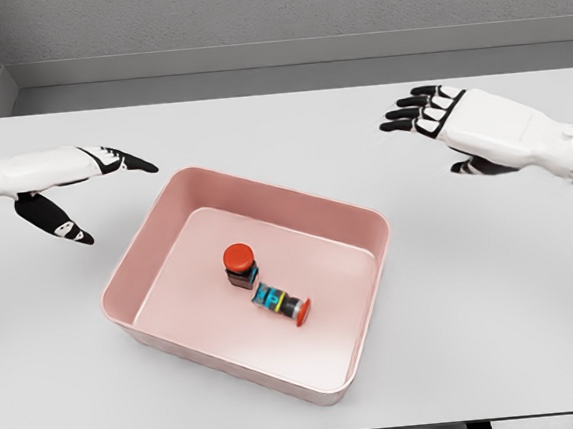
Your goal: Put the industrial switch in the basket with both arms
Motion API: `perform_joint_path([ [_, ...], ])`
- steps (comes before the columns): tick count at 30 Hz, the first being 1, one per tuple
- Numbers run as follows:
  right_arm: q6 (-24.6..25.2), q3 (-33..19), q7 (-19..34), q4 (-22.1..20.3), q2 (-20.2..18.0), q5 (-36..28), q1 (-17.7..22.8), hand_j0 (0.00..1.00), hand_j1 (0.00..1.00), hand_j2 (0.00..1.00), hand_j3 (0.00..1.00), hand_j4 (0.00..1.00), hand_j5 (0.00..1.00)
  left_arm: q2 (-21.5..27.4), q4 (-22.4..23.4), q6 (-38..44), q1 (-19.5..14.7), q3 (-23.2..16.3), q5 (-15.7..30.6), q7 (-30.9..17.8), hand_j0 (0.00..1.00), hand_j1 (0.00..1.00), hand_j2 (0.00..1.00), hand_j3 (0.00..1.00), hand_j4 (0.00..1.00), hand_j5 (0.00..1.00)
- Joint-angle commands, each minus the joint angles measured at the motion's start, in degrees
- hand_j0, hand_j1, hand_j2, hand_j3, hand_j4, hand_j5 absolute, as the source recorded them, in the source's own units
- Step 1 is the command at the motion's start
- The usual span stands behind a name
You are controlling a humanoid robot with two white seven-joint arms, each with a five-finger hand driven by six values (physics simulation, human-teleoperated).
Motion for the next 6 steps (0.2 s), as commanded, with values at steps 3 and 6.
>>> perform_joint_path([
  [3, 0.1, -0.8, 0.2, 2.5, -0.1, -0.4, 0.0, 1.00, 1.00, 1.00, 1.00, 1.00, 1.00, -0.1, 0.2, 0.1, 0.0, 0.0, 0.4, 0.0, 1.00, 1.00, 1.00, 1.00, 1.00, 1.00],
  [6, 0.1, -0.8, 0.2, 2.5, -0.1, -0.4, 0.0, 1.00, 1.00, 1.00, 1.00, 1.00, 1.00, -0.1, 0.3, 0.1, 0.0, 0.1, 0.4, 0.0, 1.00, 1.00, 1.00, 1.00, 1.00, 1.00],
])
